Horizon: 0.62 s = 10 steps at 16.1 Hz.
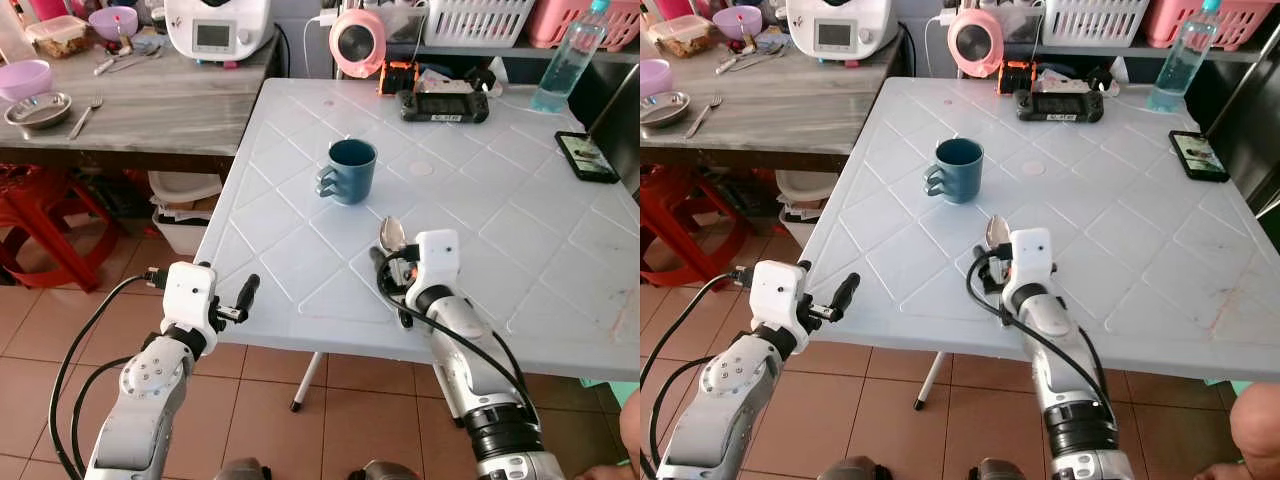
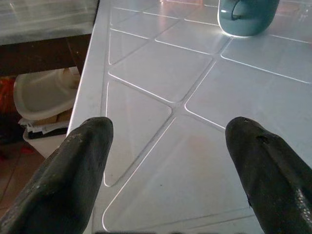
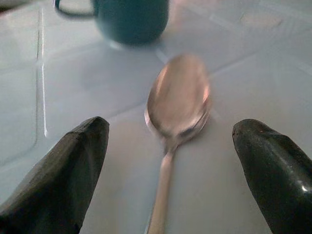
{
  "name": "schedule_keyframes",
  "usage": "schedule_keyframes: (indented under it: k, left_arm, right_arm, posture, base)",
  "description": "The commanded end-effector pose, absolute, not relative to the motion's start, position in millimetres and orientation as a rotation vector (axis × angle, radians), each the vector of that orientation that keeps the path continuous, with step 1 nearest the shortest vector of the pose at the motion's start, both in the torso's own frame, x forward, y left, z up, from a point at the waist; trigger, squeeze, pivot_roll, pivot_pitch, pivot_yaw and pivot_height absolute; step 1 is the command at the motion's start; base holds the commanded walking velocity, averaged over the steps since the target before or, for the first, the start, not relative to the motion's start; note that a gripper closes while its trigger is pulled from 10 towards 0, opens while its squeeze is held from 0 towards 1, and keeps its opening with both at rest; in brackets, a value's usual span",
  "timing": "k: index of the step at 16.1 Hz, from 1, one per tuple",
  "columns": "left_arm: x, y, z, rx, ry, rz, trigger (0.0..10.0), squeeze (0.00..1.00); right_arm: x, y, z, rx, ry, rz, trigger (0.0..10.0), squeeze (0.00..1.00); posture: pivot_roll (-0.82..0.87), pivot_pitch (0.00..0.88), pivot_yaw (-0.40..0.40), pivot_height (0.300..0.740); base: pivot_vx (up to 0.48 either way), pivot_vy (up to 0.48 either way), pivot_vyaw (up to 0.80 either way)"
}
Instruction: Setting the table
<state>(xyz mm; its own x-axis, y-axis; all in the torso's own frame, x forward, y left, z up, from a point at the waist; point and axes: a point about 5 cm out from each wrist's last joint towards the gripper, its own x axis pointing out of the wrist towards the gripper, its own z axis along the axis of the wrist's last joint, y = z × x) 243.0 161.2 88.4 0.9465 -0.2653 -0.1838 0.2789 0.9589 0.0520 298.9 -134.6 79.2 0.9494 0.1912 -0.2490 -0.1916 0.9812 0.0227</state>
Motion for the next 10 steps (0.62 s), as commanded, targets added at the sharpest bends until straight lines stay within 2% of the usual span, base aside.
schedule_keyframes:
  k: [1, 5, 6, 7, 8, 10]
  left_arm:
    - [242.5, 161.4, 93.4, 0.087, 0.167, -0.289, 10.0, 0.0]
    - [243.9, 159.9, 94.9, 0.084, 0.161, -0.286, 10.0, 0.0]
    - [244.7, 158.9, 94.9, 0.081, 0.161, -0.287, 10.0, 0.0]
    - [245.4, 157.7, 94.9, 0.079, 0.161, -0.29, 10.0, 0.0]
    - [245.5, 157.4, 94.6, 0.079, 0.163, -0.291, 10.0, 0.0]
    - [245.3, 157.2, 94.5, 0.078, 0.166, -0.29, 10.0, 0.0]
  right_arm:
    - [296.9, -131.8, 79.8, -0.008, 0.276, 0.184, 10.0, 0.0]
    - [291.0, -125.0, 77.7, 0.049, 0.318, 0.175, 10.0, 0.0]
    - [290.3, -124.0, 76.2, 0.067, 0.331, 0.176, 9.6, 0.0]
    - [291.8, -124.8, 75.1, 0.078, 0.356, 0.163, 1.3, 0.0]
    - [293.1, -125.4, 75.1, 0.072, 0.378, 0.167, 0.0, 0.0]
    - [293.6, -128.6, 72.4, 0.07, 0.435, 0.165, 0.0, 0.0]
  posture:
    - [0.05, 0.041, 0.031, 0.74]
    - [0.04, 0.043, 0.032, 0.74]
    - [0.04, 0.041, 0.03, 0.74]
    - [0.04, 0.042, 0.029, 0.74]
    - [0.04, 0.041, 0.028, 0.74]
    - [0.04, 0.041, 0.025, 0.74]
  base:
    - [0.0, 0.0, 0.0]
    - [0.0, 0.0, 0.0]
    - [0.0, 0.0, 0.0]
    - [0.0, 0.0, 0.0]
    - [0.0, 0.0, 0.0]
    - [0.0, 0.0, 0.0]
